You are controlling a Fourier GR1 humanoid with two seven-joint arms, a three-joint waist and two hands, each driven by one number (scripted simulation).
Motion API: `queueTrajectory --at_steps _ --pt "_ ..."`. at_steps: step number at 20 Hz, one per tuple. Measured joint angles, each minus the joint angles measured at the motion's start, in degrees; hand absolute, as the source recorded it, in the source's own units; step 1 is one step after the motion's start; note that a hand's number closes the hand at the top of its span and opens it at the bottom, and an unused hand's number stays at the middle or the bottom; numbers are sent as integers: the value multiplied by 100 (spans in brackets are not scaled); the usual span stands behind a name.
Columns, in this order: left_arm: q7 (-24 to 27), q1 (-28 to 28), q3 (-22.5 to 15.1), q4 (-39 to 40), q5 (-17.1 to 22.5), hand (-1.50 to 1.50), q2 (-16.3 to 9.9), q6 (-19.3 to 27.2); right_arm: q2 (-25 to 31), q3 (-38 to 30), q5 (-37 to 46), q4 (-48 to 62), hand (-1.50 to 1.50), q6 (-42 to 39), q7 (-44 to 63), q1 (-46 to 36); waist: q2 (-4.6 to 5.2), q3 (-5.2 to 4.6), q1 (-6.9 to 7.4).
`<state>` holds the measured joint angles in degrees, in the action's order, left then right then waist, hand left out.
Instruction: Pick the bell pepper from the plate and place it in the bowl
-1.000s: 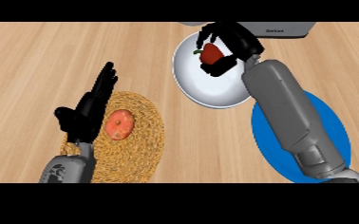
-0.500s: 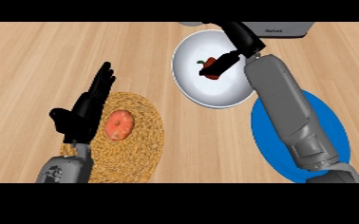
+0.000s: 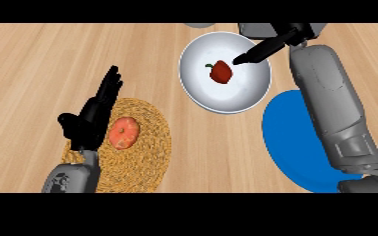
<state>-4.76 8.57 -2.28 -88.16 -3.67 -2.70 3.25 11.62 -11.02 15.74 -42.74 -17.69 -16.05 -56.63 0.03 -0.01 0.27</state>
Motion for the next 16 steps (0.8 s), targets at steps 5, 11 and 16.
queueTrajectory --at_steps 5,11,16 --pt "-113 45 72 -50 29 0 -61 -30 395 -367 -541 121 -150 -727 92 70 1 1 1" --pt "-15 -28 70 -54 30 0 -40 -58 863 -526 -927 216 -150 -1609 -113 344 5 2 6" --pt "-160 37 31 -111 -6 0 7 -30 1127 -457 -909 403 -150 -2003 -530 515 9 1 21"
